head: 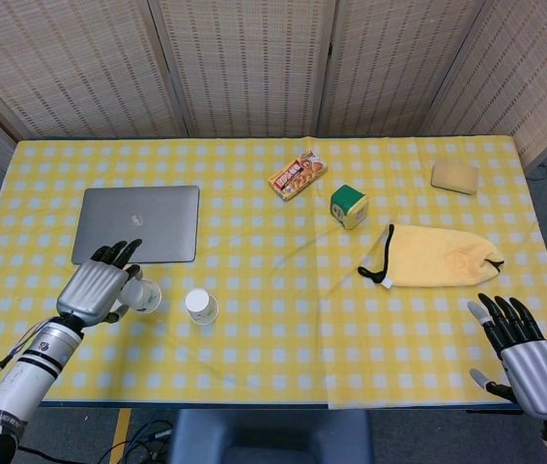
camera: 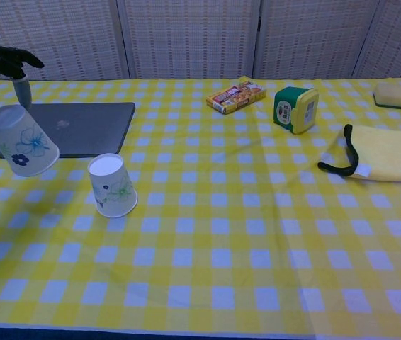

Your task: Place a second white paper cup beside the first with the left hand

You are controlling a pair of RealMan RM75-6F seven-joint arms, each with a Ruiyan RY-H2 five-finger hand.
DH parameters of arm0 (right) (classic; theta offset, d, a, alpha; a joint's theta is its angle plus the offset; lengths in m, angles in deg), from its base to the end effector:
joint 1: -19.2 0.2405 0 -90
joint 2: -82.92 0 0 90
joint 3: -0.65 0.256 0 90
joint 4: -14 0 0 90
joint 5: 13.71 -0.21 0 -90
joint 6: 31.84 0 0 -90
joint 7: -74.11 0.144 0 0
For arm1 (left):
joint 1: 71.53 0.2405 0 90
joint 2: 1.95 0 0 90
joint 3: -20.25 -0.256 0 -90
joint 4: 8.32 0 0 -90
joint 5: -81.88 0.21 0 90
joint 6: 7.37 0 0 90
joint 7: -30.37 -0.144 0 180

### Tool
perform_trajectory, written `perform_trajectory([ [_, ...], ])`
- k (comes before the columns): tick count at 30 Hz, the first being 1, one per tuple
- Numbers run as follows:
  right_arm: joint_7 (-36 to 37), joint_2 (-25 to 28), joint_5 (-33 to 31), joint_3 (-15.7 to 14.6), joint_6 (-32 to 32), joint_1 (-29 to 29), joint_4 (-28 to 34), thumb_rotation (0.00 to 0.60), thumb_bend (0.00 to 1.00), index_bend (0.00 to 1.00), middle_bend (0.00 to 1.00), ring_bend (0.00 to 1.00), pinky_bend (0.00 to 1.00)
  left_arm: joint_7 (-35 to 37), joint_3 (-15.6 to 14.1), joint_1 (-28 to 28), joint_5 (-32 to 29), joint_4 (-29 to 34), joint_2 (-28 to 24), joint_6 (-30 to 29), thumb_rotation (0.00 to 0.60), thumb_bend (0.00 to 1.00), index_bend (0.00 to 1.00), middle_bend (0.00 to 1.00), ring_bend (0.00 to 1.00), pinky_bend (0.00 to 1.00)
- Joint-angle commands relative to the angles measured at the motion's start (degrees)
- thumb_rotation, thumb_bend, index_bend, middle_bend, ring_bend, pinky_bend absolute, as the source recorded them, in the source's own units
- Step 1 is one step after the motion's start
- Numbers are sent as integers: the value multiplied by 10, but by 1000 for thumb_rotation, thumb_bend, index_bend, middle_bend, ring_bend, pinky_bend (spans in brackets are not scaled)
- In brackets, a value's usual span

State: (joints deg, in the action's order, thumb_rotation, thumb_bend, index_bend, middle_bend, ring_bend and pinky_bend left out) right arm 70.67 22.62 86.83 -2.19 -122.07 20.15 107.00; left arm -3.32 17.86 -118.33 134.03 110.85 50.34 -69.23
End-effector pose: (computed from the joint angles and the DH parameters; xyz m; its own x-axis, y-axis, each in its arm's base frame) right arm -0.2941 -0.1360 0.1625 0.5008 -0.0263 0.8652 -0.8511 -0.1967 0.4867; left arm -0.1568 0.2962 0.1307 0.6924 0.2565 0.6743 0.7189 -0.3237 -0.6151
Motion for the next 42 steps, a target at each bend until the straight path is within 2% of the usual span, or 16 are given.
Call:
perform_trajectory([
  [1, -6, -3, -4, 1, 7, 3, 2, 600, 155, 0, 0, 0, 0, 60, -3, 24, 27, -64, 26, 35, 600, 322, 433, 0, 0, 165],
  [8, -23, -8, -20, 6, 22, 8, 8, 600, 155, 0, 0, 0, 0, 137, 2, 37, 58, -154, 69, 94, 600, 322, 433, 0, 0, 165],
  [13, -32, -11, -26, 7, 33, 12, 11, 600, 155, 0, 0, 0, 0, 173, 6, 45, 81, -198, 93, 113, 600, 322, 433, 0, 0, 165],
  [19, -36, -12, -30, 8, 38, 14, 12, 600, 155, 0, 0, 0, 0, 185, 13, 51, 93, -207, 95, 116, 600, 321, 420, 0, 0, 165],
  [22, -37, -12, -28, 7, 36, 13, 13, 600, 156, 0, 0, 0, 0, 187, 16, 54, 99, -204, 95, 115, 600, 322, 330, 0, 0, 165],
  [25, -35, -11, -26, 6, 31, 12, 13, 600, 156, 0, 0, 0, 0, 183, 18, 56, 104, -190, 88, 112, 600, 322, 175, 0, 0, 165],
  [30, -29, -9, -16, 4, 15, 6, 11, 600, 155, 0, 0, 0, 0, 167, 20, 61, 103, -137, 61, 101, 600, 321, 61, 0, 0, 165],
  [36, -16, -5, 1, -2, -5, -1, 6, 600, 155, 0, 0, 0, 0, 129, 19, 85, 119, -59, 15, 43, 600, 322, 40, 0, 0, 165],
  [42, -1, -1, 12, -6, -16, -4, -1, 600, 155, 0, 0, 0, 0, 127, -11, 164, 190, 27, -56, -62, 600, 322, 38, 0, 0, 165],
])
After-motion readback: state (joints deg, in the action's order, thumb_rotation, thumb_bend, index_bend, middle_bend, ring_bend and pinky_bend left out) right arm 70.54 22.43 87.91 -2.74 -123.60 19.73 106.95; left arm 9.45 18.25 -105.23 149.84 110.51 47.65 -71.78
